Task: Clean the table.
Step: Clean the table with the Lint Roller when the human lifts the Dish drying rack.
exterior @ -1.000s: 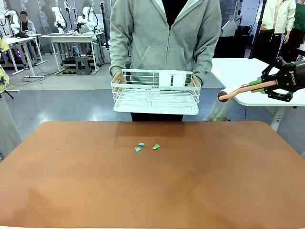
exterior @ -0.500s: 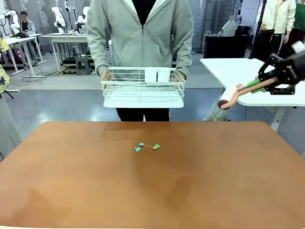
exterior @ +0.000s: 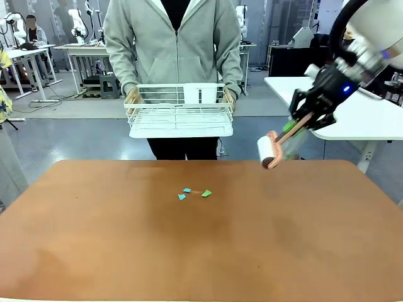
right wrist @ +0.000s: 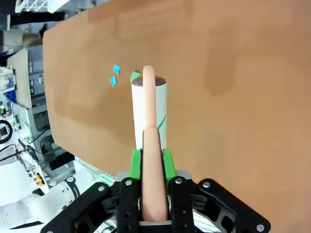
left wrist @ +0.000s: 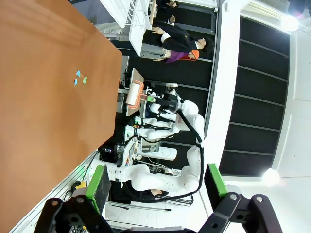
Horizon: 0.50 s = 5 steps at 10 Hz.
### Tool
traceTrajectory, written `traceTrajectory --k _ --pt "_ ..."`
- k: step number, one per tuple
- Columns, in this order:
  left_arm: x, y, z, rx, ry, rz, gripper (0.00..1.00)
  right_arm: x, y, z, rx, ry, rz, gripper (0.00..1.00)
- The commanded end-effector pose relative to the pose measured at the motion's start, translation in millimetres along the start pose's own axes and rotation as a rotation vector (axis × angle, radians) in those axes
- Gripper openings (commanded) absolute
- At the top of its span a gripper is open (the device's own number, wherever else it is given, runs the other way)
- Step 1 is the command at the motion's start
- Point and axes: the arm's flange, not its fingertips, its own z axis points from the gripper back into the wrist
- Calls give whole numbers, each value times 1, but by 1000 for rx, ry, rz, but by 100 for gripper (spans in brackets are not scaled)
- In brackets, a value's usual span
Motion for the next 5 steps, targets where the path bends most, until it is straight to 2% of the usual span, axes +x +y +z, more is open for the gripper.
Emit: traceTrajectory --k 1,3,5 --pt "-5 -1 2 3 10 -8 100 0 -17 -16 110 -63 -13 21" --pt "-5 -1 2 3 10 -8 100 3 -27 -35 131 -34 -43 21" --pt "-5 -1 2 3 10 -8 100 6 -27 -36 107 -13 -47 21"
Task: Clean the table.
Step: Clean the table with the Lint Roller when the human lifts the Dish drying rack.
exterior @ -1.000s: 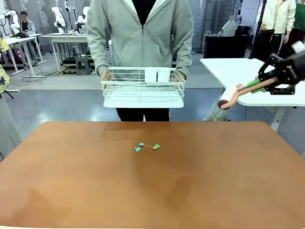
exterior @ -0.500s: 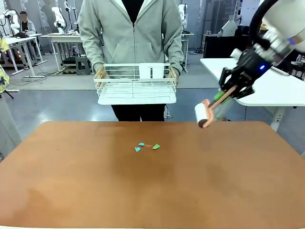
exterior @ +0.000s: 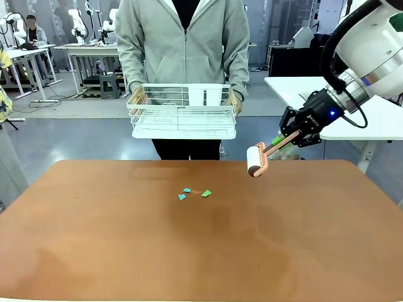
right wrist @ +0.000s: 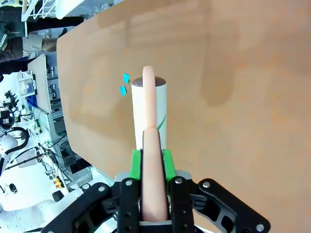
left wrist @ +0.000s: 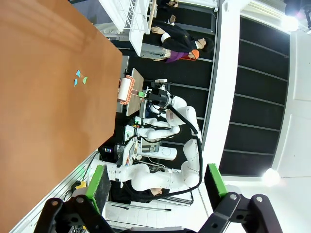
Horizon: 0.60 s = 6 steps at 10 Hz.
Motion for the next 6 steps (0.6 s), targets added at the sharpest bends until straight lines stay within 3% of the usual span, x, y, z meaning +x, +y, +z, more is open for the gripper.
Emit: traceTrajectory --k 1,5,6 --pt "-4 -1 2 3 10 -8 100 0 2 -1 -8 5 8 21" --pt "-4 -1 2 3 10 -8 100 0 0 0 -2 2 1 21" --pt "-4 -1 2 3 10 -8 100 16 -5 -19 22 9 27 21"
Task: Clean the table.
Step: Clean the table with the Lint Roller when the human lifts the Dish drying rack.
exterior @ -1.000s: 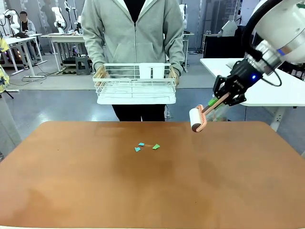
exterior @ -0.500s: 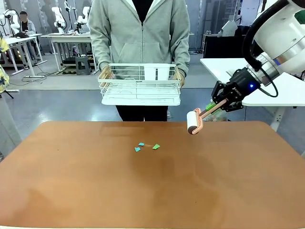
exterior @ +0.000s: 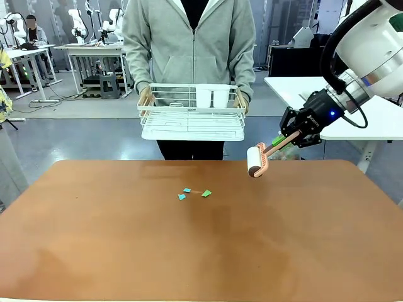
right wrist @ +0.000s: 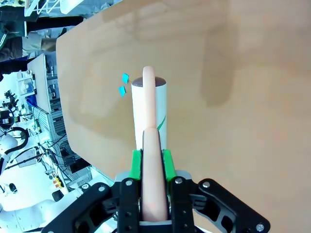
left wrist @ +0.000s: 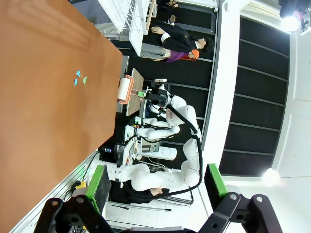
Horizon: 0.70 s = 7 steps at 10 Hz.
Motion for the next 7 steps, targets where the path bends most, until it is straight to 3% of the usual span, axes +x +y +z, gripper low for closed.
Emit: traceTrajectory --k 1,7 --pt "-5 -1 2 3 10 -8 100 26 3 -35 10 32 36 21" --pt "-5 -1 2 3 10 -8 100 41 -22 -104 118 111 38 21"
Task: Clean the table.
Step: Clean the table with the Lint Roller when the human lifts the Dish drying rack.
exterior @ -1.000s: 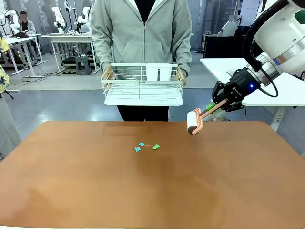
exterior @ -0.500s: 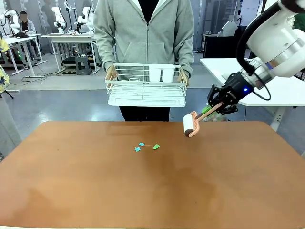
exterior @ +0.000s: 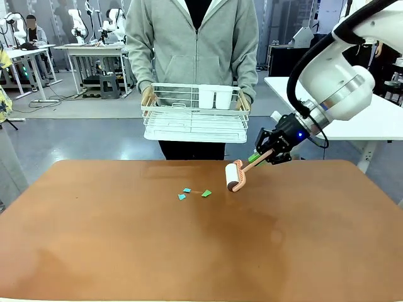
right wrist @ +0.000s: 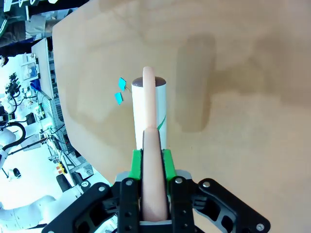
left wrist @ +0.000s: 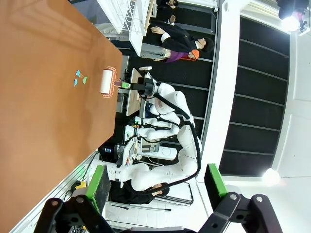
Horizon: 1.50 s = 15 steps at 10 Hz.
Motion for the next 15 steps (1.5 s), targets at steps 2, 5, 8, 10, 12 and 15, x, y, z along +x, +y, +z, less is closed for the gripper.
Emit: traceTrajectory --k 2,5,8,10,12,15 --pt "-5 -1 2 4 10 -8 100 1 -15 -19 94 10 1 21" --pt "-5 -1 2 4 10 -8 100 -2 -29 -37 111 36 -14 21" --pt "-5 -1 2 4 10 -8 100 -9 -46 -59 148 21 -27 21" --pt "-5 -1 2 4 10 -8 100 -18 -46 -80 127 -15 -25 21" --pt "-5 -1 2 4 10 -8 100 -24 -29 -109 124 -28 -32 21" --pt "-5 -1 2 4 10 -8 100 -23 22 -175 117 20 -31 21"
